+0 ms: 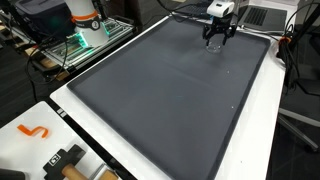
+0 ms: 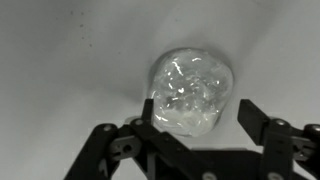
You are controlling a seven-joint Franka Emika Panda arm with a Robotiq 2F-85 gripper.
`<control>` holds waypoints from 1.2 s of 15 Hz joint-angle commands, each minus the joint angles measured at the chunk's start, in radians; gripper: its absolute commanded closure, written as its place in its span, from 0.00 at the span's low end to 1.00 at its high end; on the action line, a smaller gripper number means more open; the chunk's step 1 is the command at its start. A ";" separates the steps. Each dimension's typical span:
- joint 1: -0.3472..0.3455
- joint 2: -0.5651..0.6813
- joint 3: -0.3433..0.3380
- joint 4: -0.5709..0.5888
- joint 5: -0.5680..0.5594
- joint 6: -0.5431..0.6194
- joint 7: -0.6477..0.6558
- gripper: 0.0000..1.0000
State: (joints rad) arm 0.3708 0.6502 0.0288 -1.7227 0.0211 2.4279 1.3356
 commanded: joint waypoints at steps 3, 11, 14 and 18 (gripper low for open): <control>-0.025 -0.014 0.022 0.009 0.006 -0.043 -0.084 0.00; 0.021 -0.040 -0.013 0.076 -0.073 -0.188 -0.090 0.00; 0.043 -0.056 -0.019 0.095 -0.136 -0.228 -0.077 0.00; 0.071 -0.081 -0.016 0.095 -0.221 -0.234 -0.068 0.00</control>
State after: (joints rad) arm 0.4101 0.5941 0.0249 -1.6177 -0.1427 2.2181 1.2406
